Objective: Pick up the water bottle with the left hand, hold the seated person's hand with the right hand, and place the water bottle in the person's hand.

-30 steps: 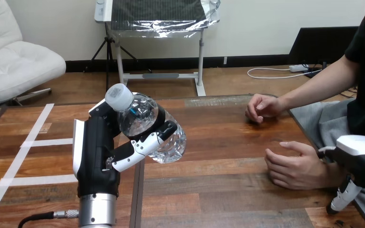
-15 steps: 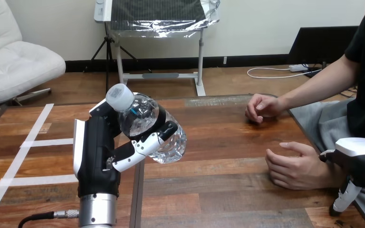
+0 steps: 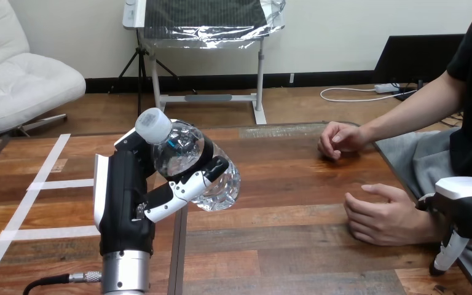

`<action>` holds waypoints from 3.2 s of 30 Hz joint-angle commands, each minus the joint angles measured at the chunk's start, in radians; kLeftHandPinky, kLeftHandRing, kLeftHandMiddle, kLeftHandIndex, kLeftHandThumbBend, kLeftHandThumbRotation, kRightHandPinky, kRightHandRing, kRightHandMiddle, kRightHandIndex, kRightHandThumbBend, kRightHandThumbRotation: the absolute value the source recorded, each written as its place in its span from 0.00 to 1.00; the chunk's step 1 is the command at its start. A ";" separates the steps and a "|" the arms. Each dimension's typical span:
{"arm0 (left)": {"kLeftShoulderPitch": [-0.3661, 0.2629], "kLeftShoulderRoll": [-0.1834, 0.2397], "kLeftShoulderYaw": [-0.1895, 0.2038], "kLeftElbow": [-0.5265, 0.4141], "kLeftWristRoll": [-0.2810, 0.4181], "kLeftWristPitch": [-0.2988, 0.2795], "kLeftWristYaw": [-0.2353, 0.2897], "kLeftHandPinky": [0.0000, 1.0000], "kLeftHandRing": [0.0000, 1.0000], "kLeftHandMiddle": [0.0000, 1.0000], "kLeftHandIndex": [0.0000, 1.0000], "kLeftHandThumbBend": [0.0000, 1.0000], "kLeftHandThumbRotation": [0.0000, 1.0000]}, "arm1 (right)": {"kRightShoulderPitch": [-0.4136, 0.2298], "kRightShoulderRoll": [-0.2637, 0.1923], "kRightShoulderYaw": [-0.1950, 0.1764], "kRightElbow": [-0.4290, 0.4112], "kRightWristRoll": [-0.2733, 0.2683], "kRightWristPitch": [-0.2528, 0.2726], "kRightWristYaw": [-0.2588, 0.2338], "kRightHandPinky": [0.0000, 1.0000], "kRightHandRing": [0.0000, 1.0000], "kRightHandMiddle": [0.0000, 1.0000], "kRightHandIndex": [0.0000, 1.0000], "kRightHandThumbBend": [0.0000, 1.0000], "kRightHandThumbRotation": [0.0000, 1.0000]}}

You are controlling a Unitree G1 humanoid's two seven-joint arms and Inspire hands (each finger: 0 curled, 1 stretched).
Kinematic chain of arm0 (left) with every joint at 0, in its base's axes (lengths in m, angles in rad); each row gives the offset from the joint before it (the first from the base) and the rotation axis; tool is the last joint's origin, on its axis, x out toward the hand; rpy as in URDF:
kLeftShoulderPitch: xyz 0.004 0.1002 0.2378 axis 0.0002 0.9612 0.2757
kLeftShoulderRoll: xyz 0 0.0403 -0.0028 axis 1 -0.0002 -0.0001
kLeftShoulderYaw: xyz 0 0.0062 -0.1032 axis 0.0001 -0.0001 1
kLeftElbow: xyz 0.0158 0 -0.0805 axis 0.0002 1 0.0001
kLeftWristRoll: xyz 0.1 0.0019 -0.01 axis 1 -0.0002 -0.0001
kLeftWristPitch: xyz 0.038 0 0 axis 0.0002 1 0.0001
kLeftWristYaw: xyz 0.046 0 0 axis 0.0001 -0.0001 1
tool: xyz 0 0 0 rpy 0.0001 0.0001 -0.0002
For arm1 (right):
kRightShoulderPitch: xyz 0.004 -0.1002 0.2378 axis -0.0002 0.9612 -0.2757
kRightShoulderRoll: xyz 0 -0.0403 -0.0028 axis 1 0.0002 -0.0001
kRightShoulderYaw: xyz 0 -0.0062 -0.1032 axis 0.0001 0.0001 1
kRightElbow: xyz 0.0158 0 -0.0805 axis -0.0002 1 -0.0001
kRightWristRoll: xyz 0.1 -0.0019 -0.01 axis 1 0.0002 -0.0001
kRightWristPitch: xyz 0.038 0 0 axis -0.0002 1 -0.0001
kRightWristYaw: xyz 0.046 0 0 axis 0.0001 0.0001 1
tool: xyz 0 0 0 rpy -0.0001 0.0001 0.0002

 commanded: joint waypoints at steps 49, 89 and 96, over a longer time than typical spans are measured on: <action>-0.051 -0.010 0.006 -0.032 0.005 -0.027 0.005 0.41 0.40 0.43 0.50 0.61 0.00 | -0.149 -0.004 0.102 0.173 -0.018 -0.044 -0.075 0.80 0.84 0.86 0.85 0.69 0.04; -0.041 -0.004 0.015 -0.055 0.002 -0.012 0.008 0.41 0.40 0.43 0.50 0.60 0.00 | -0.240 0.092 0.178 0.382 0.040 -0.118 -0.061 0.62 0.74 0.83 0.80 0.69 0.00; -0.036 -0.006 0.015 -0.066 0.003 -0.003 0.011 0.40 0.40 0.42 0.50 0.61 0.00 | -0.248 0.099 0.174 0.409 0.079 -0.143 -0.052 0.52 0.63 0.74 0.81 0.68 0.00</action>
